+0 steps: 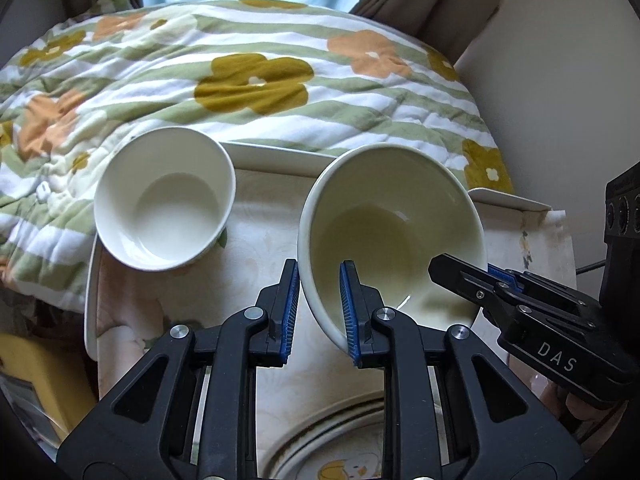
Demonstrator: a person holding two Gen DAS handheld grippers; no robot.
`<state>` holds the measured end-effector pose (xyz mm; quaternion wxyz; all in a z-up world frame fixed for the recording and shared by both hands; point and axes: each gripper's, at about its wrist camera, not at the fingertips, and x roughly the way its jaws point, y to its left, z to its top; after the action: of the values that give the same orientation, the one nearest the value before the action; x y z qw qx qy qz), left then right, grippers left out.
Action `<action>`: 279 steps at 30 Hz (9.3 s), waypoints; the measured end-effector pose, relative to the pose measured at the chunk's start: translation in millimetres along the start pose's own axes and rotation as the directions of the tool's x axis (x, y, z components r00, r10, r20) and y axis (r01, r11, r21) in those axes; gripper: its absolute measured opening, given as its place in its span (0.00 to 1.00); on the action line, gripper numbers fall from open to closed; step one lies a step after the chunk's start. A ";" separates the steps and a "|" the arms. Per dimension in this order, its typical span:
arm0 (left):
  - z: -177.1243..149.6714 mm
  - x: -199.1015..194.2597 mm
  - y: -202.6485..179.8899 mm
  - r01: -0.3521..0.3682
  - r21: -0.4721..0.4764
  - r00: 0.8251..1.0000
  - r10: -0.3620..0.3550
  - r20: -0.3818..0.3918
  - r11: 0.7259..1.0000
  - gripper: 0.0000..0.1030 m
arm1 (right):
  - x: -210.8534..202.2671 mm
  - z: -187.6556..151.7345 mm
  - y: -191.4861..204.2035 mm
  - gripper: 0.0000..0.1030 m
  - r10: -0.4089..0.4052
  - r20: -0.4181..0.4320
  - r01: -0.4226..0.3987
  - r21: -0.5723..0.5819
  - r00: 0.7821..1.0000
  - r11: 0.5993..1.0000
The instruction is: Organize plates and bowls
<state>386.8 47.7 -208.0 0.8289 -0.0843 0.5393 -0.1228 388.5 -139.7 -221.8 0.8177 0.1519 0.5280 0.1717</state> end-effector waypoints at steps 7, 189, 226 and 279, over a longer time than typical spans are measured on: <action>-18.4 -48.5 -61.2 0.008 0.032 0.998 -0.010 0.066 0.999 0.18 | -70.4 -15.9 -16.3 0.17 0.024 0.075 -0.024 0.002 0.997 1.000; -119.9 -96.2 -197.6 -0.107 -0.105 0.964 0.129 0.233 0.989 0.21 | -184.2 -63.5 -67.0 0.16 0.099 0.145 -0.071 -0.189 0.984 0.979; -169.0 30.3 -324.0 -0.107 0.304 0.990 0.129 -0.054 0.947 0.21 | -181.9 -165.5 -211.0 0.15 -0.149 0.052 0.141 0.137 0.987 0.980; -187.9 -60.0 -290.8 -0.227 0.394 0.974 0.213 0.080 0.891 0.94 | -259.6 -187.3 -206.9 0.80 -0.222 0.066 0.230 -0.173 0.973 0.958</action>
<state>158.9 -213.9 -152.4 0.8464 0.1467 0.4940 -0.1346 142.3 -426.8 -174.3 0.8543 0.0202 0.5053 0.1205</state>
